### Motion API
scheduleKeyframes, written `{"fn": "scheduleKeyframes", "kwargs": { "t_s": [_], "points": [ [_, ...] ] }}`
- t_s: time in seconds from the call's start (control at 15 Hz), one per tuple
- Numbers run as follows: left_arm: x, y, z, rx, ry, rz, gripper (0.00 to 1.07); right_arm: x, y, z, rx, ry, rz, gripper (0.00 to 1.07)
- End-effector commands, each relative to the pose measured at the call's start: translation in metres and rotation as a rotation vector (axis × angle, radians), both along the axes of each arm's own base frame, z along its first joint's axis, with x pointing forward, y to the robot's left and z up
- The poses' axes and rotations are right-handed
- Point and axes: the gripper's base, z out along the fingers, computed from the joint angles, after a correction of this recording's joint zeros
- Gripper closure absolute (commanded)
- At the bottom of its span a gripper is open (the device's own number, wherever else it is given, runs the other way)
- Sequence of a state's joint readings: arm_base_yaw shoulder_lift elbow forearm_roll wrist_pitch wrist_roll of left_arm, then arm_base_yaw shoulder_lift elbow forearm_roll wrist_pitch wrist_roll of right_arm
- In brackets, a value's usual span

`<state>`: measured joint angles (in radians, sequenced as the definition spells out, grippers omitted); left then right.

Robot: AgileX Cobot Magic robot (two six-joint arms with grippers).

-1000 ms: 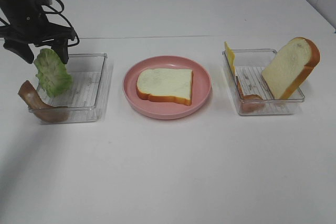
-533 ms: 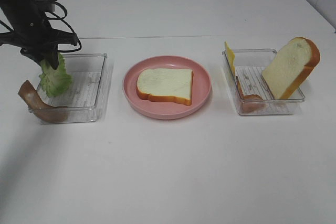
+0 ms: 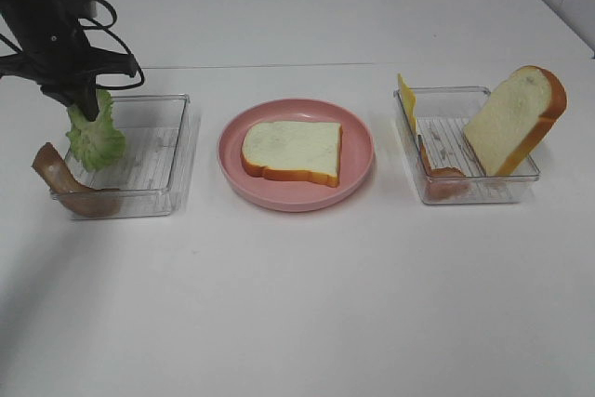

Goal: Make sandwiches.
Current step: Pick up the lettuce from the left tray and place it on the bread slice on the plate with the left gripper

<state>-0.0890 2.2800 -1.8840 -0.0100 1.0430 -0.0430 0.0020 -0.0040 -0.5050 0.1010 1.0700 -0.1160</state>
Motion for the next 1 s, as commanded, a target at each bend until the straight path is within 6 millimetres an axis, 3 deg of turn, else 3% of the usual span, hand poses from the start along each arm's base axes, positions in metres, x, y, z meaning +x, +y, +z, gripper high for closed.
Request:
{"fn": "scheduleKeyframes", "kwargs": {
  "t_s": [0.07,0.13,0.2,0.4,0.6,0.8,0.87,0.93,1.0],
  "points": [
    [0.002,-0.006,0.039,-0.062,-0.095,0.009,1.07,-0.001,0.0,0.0,0.002,-0.019,-0.011,0.29],
    [0.004,-0.01,0.053,-0.114,-0.135,0.005,1.07,-0.001,0.0,0.0,0.002,-0.019,-0.011,0.29],
    [0.008,-0.027,0.084,-0.306,-0.23,-0.046,1.07,-0.001,0.0,0.0,0.002,-0.019,-0.011,0.29],
    [0.01,-0.053,0.101,-0.557,-0.296,-0.091,1.07,-0.001,0.0,0.0,0.002,-0.019,-0.011,0.29],
    [0.009,-0.1,0.099,-0.679,-0.342,-0.175,1.07,-0.001,0.0,0.0,0.002,-0.019,-0.011,0.29],
    [0.002,-0.154,0.085,-0.724,-0.357,-0.247,1.07,-0.001,0.0,0.0,0.002,-0.019,-0.011,0.29],
    [0.001,-0.163,0.082,-0.735,-0.358,-0.254,1.07,-0.001,0.0,0.0,0.002,-0.019,-0.011,0.29],
    [-0.004,-0.189,0.072,-0.77,-0.357,-0.275,1.07,-0.001,0.0,0.0,0.001,-0.019,-0.012,0.29],
    [-0.004,-0.189,0.072,-0.77,-0.357,-0.275,1.07,-0.001,0.0,0.0,0.001,-0.019,-0.012,0.29]
  ]
}}
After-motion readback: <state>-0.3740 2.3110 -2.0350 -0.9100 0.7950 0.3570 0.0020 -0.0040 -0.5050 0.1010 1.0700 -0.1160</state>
